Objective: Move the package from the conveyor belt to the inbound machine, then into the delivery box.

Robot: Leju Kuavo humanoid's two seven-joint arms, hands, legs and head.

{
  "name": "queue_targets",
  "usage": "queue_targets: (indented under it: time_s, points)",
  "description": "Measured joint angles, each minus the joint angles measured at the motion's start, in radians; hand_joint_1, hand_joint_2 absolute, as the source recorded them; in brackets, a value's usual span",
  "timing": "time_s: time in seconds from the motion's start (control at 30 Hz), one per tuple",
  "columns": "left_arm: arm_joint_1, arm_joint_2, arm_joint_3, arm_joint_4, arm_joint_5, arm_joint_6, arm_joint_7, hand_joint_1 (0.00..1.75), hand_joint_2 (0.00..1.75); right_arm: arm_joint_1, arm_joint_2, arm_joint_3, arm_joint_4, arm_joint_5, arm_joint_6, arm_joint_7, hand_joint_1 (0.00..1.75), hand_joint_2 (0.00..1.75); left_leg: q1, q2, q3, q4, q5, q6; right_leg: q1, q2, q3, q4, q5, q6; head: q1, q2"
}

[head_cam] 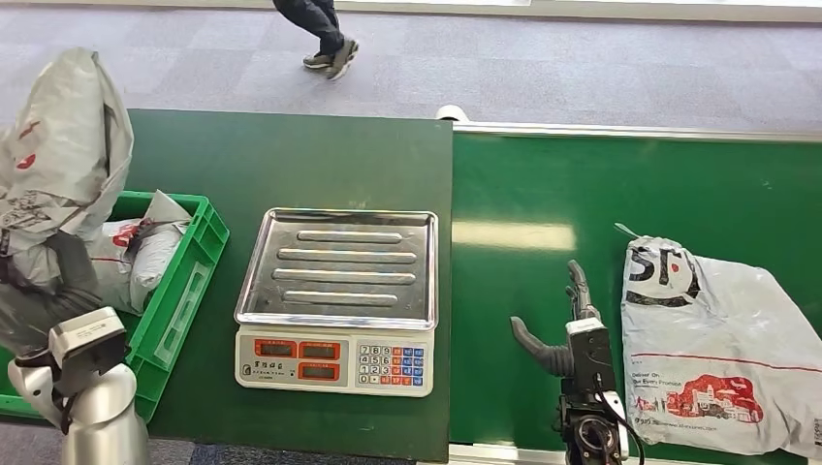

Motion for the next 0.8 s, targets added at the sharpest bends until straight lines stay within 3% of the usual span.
queue_targets:
  time_s: [0.1, 0.2, 0.33, 0.37, 0.47, 0.5, 0.63, 0.8]
  points:
    - [-0.005, -0.019, 0.069, 0.038, -0.039, 0.0, 0.003, 1.51, 1.75, 0.007, -0.001, -0.002, -0.006, -0.001, -0.005, -0.001, 0.0, 1.75, 0.0, 0.0, 0.0, 0.0, 0.0, 0.0, 0.0, -0.001, 0.0, 0.0, 0.0, 0.0, 0.0, 0.0]
    - [-0.035, -0.025, 0.134, 0.185, -0.11, -0.001, 0.062, 1.31, 1.75, 0.014, -0.001, -0.003, -0.02, 0.005, -0.009, 0.008, 0.0, 1.75, 0.0, -0.001, 0.0, 0.0, 0.0, 0.0, 0.0, -0.002, 0.001, 0.0, 0.0, 0.0, 0.0, 0.0]
    - [-0.06, -0.004, 0.168, 0.39, -0.13, -0.002, 0.174, 1.26, 1.75, 0.022, -0.002, -0.008, -0.039, 0.014, -0.007, 0.019, 0.0, 1.75, 0.0, 0.001, 0.001, 0.0, 0.0, 0.0, 0.0, -0.001, 0.0, 0.0, 0.0, 0.0, 0.0, 0.0]
    - [-0.064, 0.001, 0.171, 0.423, -0.132, -0.002, 0.18, 1.11, 1.75, 0.023, -0.002, -0.009, -0.041, 0.014, -0.007, 0.02, 0.0, 1.75, 0.0, 0.001, 0.001, 0.0, 0.0, 0.0, 0.0, -0.001, 0.0, 0.0, 0.0, 0.0, 0.0, 0.0]
    - [-0.075, 0.013, 0.175, 0.494, -0.136, -0.001, 0.206, 0.25, 1.75, 0.025, -0.003, -0.012, -0.046, 0.015, -0.005, 0.021, 0.0, 1.75, 0.0, 0.0, 0.001, 0.0, 0.0, 0.0, 0.0, -0.001, 0.0, 0.0, 0.0, 0.0, 0.0, 0.0]
    - [-0.077, 0.017, 0.175, 0.511, -0.138, -0.001, 0.229, 0.1, 1.75, 0.025, -0.003, -0.013, -0.047, 0.016, -0.004, 0.022, 0.0, 1.75, 0.0, 0.0, 0.001, 0.0, 0.0, 0.0, 0.0, -0.001, 0.0, 0.0, 0.0, 0.0, 0.0, 0.0]
    - [-0.081, 0.042, 0.156, 0.566, -0.141, 0.0, 0.327, 0.07, 1.75, 0.025, -0.003, -0.016, -0.048, 0.021, 0.002, 0.027, 0.0, 1.75, 0.0, 0.0, 0.0, 0.0, 0.0, 0.0, 0.0, -0.001, 0.0, 0.0, 0.0, 0.0, 0.0, 0.0]
    - [-0.084, 0.062, 0.138, 0.604, -0.141, 0.0, 0.344, 0.07, 1.75, 0.025, -0.003, -0.019, -0.05, 0.023, 0.002, 0.028, 0.0, 1.75, 0.0, 0.001, 0.001, 0.0, 0.0, 0.0, 0.0, -0.001, 0.0, 0.0, 0.0, 0.0, 0.0, 0.0]
